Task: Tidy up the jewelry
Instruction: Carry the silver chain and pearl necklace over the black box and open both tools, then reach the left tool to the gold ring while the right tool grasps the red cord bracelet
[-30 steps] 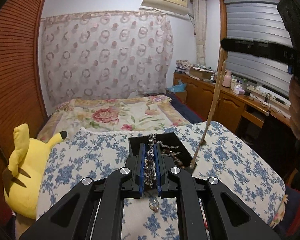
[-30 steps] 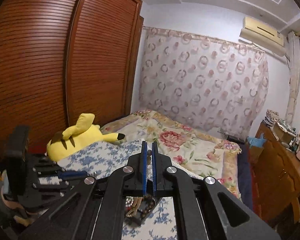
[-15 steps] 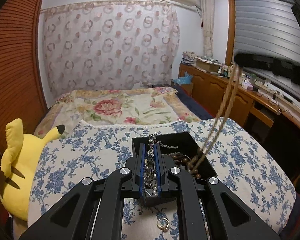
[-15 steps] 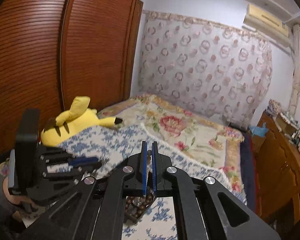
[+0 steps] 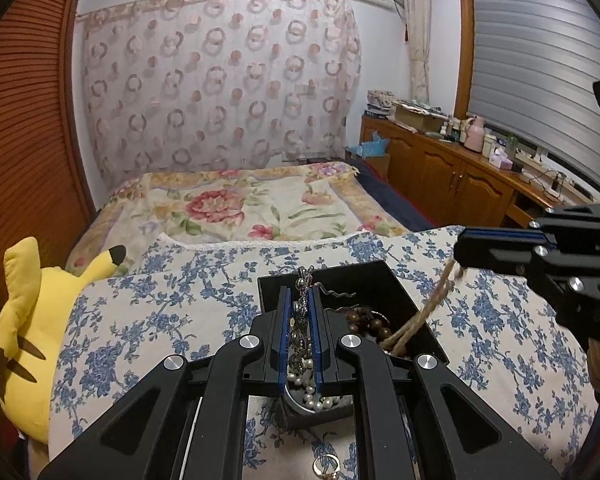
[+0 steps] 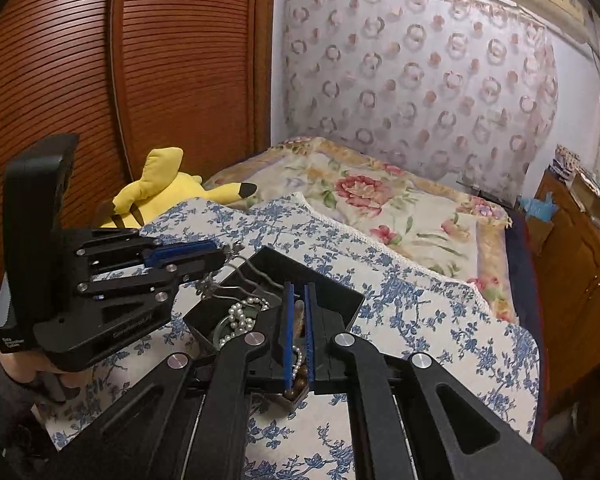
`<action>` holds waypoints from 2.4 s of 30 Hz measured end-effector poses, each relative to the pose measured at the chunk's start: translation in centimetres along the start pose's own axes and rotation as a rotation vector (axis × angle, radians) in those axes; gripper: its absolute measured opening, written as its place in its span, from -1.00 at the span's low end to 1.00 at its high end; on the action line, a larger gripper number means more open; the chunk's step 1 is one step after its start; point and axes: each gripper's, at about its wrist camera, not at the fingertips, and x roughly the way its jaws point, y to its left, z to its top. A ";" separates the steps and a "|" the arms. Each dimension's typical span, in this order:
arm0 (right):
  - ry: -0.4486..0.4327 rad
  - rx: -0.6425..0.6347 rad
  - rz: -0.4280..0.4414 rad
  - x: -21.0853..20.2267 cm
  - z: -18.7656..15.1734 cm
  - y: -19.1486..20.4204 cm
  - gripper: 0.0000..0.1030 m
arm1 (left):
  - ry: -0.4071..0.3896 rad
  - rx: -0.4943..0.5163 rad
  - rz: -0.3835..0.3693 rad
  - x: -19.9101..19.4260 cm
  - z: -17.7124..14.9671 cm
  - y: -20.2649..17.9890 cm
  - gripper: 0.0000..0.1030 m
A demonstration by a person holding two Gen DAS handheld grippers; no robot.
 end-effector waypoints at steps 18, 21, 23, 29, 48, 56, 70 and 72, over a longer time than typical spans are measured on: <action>-0.005 0.015 -0.005 -2.1 -4.9 -0.5 -0.41 | 0.029 -0.009 0.011 1.8 -0.4 0.0 -0.20; -0.008 0.025 0.011 -2.6 -6.3 -0.2 -0.41 | 0.013 -0.013 0.013 0.6 -1.0 0.2 0.36; -0.008 0.029 0.018 -3.0 -7.3 0.1 -0.41 | -0.003 -0.008 0.024 -0.4 -1.6 0.3 0.58; -0.008 0.039 0.037 -4.1 -10.3 1.2 -0.41 | -0.009 0.006 0.063 -2.5 -4.3 0.8 0.85; 0.148 0.054 0.083 -3.5 -18.1 3.1 -0.27 | 0.075 0.028 0.001 -5.2 -10.5 1.5 0.85; 0.193 0.027 0.102 -2.2 -18.1 4.2 -0.68 | 0.164 0.070 0.002 -3.5 -11.3 0.8 0.85; 0.153 0.011 0.100 -2.0 -18.2 4.3 -0.69 | 0.250 0.162 -0.036 -1.0 -10.9 -1.8 0.40; 0.153 0.009 0.099 -2.0 -18.1 4.4 -0.69 | 0.264 0.161 -0.042 -0.5 -10.8 -2.0 0.24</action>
